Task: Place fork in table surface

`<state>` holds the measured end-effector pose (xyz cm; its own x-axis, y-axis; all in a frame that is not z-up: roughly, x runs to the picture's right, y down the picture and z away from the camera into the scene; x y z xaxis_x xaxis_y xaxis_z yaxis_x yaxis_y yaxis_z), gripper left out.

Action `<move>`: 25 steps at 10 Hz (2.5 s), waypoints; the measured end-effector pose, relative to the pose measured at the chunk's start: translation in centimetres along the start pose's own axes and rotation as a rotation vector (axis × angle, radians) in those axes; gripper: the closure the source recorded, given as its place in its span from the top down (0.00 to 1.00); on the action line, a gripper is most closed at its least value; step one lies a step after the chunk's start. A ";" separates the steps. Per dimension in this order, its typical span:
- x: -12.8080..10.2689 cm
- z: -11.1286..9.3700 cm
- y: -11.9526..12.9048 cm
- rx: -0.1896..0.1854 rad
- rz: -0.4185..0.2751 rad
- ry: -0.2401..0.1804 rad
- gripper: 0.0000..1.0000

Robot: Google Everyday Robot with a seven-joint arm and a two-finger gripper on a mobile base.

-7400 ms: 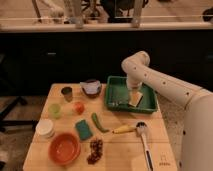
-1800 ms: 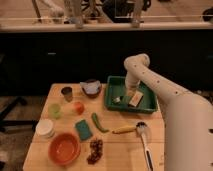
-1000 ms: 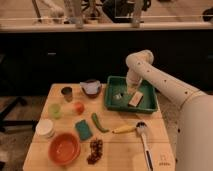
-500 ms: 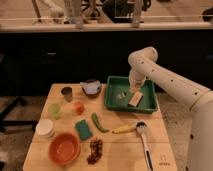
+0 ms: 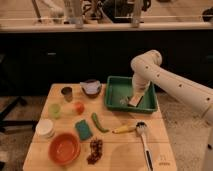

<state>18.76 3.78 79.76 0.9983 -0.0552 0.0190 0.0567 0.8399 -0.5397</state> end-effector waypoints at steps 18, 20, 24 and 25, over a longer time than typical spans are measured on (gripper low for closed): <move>1.0 -0.4 4.7 -0.017 -0.022 0.010 0.00; 1.3 -0.2 5.7 -0.028 -0.016 0.007 0.00; 1.7 0.9 7.7 -0.058 -0.004 0.009 0.00; 2.0 1.5 8.5 -0.073 0.001 0.012 0.00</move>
<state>21.27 11.63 76.51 0.9981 -0.0607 0.0087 0.0538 0.7983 -0.5998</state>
